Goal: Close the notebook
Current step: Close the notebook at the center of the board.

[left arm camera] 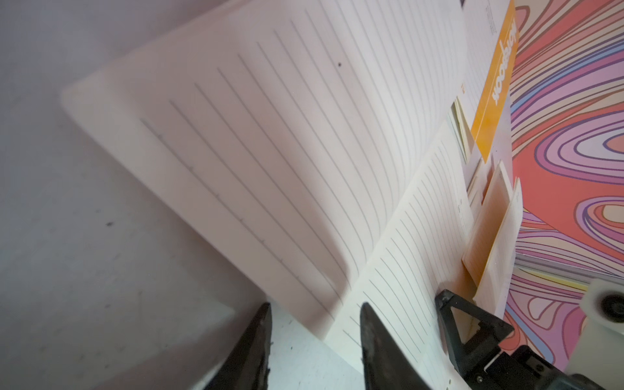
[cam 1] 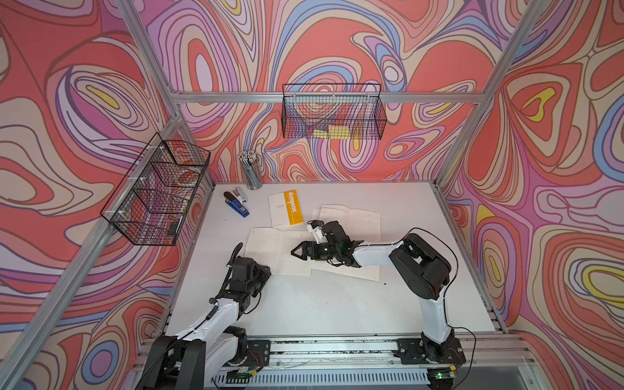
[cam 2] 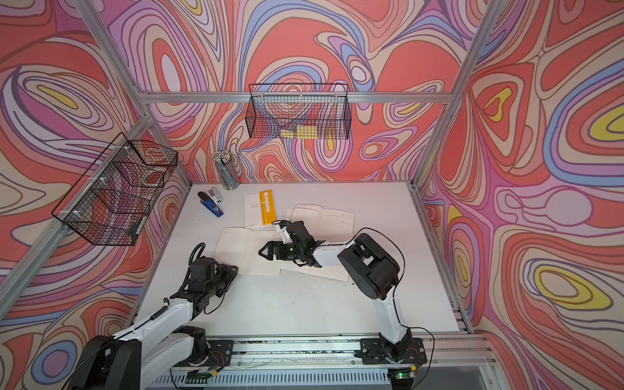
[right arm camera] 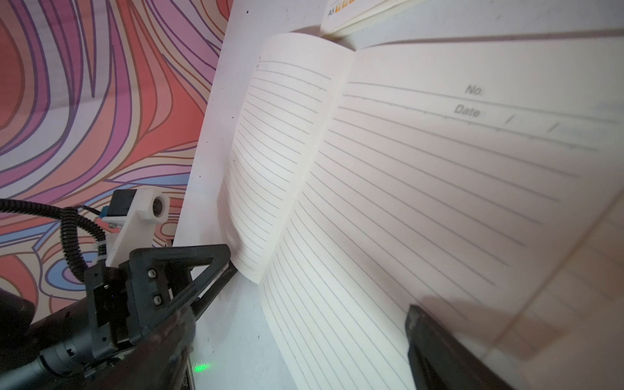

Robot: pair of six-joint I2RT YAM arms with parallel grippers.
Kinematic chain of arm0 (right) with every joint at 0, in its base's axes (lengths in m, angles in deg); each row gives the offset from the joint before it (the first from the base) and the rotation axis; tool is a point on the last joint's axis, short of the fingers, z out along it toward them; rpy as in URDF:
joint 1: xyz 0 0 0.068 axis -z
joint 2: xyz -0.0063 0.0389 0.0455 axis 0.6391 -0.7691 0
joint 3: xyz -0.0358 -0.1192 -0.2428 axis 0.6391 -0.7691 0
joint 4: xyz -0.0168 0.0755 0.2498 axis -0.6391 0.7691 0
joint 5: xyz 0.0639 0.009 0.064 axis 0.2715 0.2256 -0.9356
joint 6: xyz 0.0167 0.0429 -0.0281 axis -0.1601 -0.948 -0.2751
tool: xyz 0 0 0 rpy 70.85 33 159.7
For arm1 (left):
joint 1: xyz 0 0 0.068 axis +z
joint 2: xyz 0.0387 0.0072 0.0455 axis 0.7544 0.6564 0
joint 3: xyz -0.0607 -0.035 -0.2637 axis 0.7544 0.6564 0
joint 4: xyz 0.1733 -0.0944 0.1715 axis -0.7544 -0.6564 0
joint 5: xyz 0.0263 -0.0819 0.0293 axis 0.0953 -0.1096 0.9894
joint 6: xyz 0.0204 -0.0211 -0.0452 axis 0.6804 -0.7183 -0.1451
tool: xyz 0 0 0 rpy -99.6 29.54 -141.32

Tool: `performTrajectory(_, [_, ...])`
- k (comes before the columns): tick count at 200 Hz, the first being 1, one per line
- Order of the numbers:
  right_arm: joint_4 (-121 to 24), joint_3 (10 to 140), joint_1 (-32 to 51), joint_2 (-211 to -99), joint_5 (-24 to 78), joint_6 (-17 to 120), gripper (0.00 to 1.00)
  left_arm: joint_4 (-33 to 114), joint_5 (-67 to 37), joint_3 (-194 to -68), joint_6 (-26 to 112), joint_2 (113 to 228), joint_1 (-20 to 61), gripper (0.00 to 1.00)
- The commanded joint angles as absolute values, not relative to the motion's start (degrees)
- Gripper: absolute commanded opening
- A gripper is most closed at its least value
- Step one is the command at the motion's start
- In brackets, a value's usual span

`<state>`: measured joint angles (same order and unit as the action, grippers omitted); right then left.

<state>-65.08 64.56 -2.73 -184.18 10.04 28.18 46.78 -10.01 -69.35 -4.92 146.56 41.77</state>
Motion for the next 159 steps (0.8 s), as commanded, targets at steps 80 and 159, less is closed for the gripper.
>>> performTrajectory(80, [-65.97, 64.68, -3.04, -185.25, 9.39, 27.73, 0.98, 54.48, -6.80, -64.39, -5.51, 149.44, 41.59, 0.28])
performTrajectory(159, [-66.82, 64.87, -3.25, -186.06, 8.71, 27.09, 0.98, 49.49, -3.80, -61.31, -2.78, 138.93, 41.59, 0.32])
